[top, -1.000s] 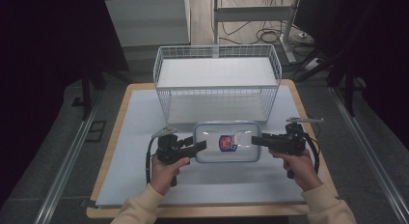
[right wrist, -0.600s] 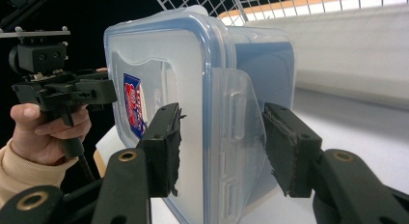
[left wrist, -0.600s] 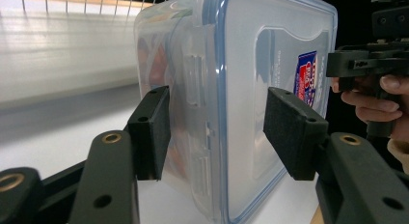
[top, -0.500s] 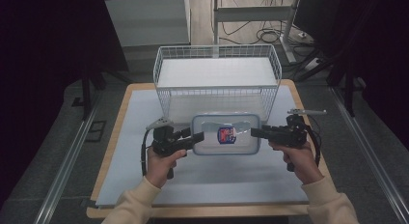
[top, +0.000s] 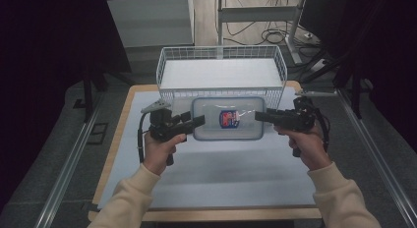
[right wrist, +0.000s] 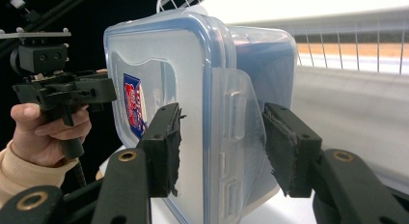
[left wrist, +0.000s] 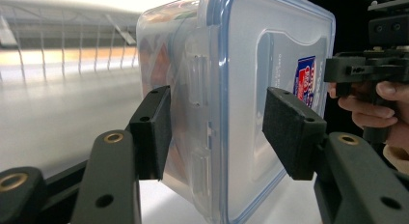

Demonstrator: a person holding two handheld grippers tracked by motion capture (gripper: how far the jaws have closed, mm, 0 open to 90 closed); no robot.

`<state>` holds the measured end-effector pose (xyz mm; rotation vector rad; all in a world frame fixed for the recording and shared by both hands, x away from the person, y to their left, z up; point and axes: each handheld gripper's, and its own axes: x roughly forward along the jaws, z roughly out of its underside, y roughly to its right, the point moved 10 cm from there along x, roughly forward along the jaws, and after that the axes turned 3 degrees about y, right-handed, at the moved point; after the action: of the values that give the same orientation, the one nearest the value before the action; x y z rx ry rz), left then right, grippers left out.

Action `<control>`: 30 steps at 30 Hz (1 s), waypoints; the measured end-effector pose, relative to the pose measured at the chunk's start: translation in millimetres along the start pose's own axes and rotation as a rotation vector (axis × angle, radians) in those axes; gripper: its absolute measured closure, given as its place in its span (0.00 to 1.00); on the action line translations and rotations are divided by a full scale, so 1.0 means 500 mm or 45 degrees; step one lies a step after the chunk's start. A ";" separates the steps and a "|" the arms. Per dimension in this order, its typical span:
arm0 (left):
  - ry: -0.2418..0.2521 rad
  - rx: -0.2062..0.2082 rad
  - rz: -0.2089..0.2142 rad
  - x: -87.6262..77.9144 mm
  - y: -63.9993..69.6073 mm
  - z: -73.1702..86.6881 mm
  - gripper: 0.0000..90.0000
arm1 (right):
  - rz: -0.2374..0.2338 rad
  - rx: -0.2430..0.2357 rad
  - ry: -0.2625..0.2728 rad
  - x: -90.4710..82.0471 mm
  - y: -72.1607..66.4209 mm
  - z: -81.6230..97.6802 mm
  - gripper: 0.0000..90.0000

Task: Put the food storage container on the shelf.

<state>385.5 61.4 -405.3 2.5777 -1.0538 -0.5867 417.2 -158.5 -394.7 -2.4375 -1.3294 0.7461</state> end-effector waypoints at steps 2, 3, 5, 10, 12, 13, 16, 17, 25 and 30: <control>0.013 0.020 -0.005 -0.004 0.002 -0.024 0.50 | -0.008 0.000 0.013 0.002 -0.004 -0.015 0.56; 0.019 0.027 -0.008 -0.005 0.002 -0.032 0.50 | -0.013 -0.002 0.020 0.003 -0.007 -0.025 0.56; 0.026 0.049 -0.014 -0.009 0.002 -0.052 0.50 | -0.019 -0.002 0.030 0.005 -0.011 -0.042 0.56; 0.039 0.053 -0.014 -0.012 -0.005 -0.088 0.50 | -0.024 -0.022 0.042 0.013 -0.018 -0.081 0.56; 0.041 0.051 -0.013 -0.011 -0.010 -0.101 0.50 | -0.023 -0.027 0.038 0.018 -0.019 -0.096 0.56; 0.043 0.049 -0.014 -0.010 -0.014 -0.107 0.50 | -0.021 -0.032 0.037 0.021 -0.018 -0.103 0.56; 0.040 0.023 -0.004 -0.004 -0.025 -0.124 0.50 | -0.016 -0.038 0.028 0.030 -0.016 -0.126 0.55; 0.041 0.017 0.000 -0.003 -0.029 -0.128 0.50 | -0.013 -0.040 0.027 0.033 -0.015 -0.134 0.56; 0.030 -0.012 0.014 0.025 -0.070 -0.181 0.50 | 0.006 -0.048 0.012 0.065 0.006 -0.201 0.56; 0.006 -0.049 0.023 0.047 -0.097 -0.208 0.51 | 0.005 -0.027 0.006 0.088 0.032 -0.244 0.55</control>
<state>478.8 89.6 -340.7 2.5328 -1.0524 -0.5907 515.6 -129.0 -314.3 -2.4571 -1.3379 0.7309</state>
